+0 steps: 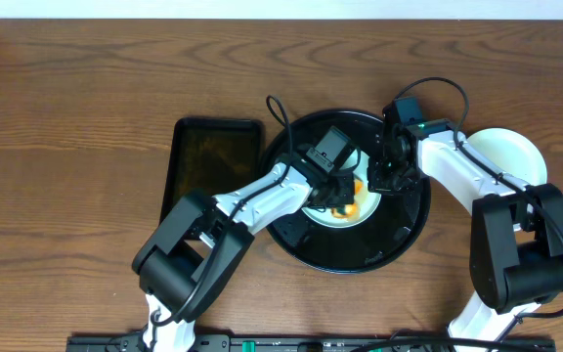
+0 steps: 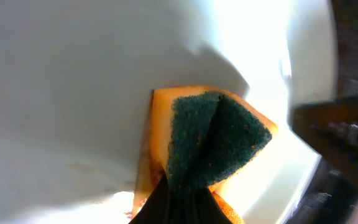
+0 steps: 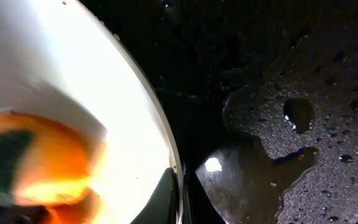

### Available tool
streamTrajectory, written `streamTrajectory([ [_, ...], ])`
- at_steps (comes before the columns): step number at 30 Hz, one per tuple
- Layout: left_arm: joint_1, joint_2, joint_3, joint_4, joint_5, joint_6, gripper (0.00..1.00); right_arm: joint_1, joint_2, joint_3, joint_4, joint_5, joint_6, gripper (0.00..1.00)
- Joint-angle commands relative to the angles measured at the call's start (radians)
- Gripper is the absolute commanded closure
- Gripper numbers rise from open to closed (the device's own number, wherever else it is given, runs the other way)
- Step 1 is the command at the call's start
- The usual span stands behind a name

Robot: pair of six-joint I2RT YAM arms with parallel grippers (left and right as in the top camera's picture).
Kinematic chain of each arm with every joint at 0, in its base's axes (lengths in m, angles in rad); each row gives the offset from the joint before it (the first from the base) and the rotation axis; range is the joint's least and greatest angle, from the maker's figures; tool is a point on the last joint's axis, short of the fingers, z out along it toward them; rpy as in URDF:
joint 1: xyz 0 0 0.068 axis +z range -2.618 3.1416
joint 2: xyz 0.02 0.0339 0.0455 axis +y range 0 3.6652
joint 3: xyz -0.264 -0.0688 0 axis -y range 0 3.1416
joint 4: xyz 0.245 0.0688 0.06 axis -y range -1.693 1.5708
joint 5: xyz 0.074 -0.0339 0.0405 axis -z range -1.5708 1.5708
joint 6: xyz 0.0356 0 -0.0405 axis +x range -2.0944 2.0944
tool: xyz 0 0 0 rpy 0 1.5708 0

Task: Clean dirty plates on tray and stack at the side
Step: 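Scrub the pale green plate with the sponge in the left gripper, then move the sponge back over the black rectangular tray with the left gripper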

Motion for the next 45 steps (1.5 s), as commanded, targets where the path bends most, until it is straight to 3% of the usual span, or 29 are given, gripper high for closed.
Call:
streamTrajectory([
  [1,0.045,0.022,-0.031,-0.058,-0.236,0.08,0.93,0.012,-0.007,-0.013,-0.019,0.024,0.005,0.99],
  [12,0.091,-0.161,-0.031,-0.076,-0.285,0.191,0.92,0.012,-0.007,-0.013,-0.02,0.024,0.005,0.99],
  [16,0.113,-0.261,-0.031,-0.106,-0.285,0.19,0.92,0.012,-0.007,-0.013,-0.019,0.023,0.005,0.77],
  [27,0.319,-0.333,-0.031,-0.275,-0.273,0.193,0.92,0.013,-0.007,-0.013,0.002,0.014,0.005,0.72],
  [36,0.578,-0.3,-0.031,-0.278,0.078,0.344,0.92,0.013,-0.007,-0.013,0.027,-0.012,0.005,0.81],
  [45,0.755,-0.103,-0.031,-0.278,0.357,0.457,0.93,0.013,-0.007,-0.013,0.029,-0.012,0.005,0.82],
])
